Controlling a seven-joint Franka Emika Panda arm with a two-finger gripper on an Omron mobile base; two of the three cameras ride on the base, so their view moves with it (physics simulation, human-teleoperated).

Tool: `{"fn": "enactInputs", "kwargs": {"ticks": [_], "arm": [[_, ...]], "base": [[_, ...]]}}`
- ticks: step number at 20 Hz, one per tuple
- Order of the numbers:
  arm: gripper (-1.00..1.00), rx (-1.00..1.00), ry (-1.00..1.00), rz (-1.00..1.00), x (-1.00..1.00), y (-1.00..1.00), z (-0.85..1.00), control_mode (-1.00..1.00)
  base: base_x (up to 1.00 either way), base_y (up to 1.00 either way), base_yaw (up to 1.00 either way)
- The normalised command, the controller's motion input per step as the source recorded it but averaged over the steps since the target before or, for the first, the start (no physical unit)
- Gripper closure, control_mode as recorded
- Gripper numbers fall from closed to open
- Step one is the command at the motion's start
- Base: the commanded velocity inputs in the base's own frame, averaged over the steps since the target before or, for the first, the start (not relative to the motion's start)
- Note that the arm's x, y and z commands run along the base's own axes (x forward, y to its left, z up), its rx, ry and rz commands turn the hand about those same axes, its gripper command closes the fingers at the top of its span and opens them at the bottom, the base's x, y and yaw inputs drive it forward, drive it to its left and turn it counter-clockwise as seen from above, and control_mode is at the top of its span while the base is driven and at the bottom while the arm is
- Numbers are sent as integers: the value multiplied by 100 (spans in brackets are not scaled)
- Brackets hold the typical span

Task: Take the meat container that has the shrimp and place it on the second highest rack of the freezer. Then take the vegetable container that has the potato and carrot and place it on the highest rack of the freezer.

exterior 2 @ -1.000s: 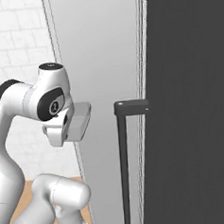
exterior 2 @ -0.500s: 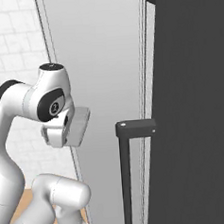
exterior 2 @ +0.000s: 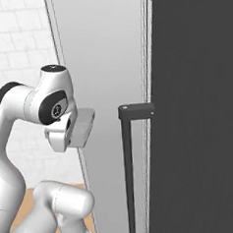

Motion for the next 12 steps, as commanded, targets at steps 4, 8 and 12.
{"fn": "enactInputs", "kwargs": {"ticks": [4,8,12], "arm": [[100,0,0,0,0,0,0,100],[100,0,0,0,0,0,0,100],[100,0,0,0,0,0,0,100]], "base": [[-50,0,0],[-9,0,-15],[0,-9,-49]]}}
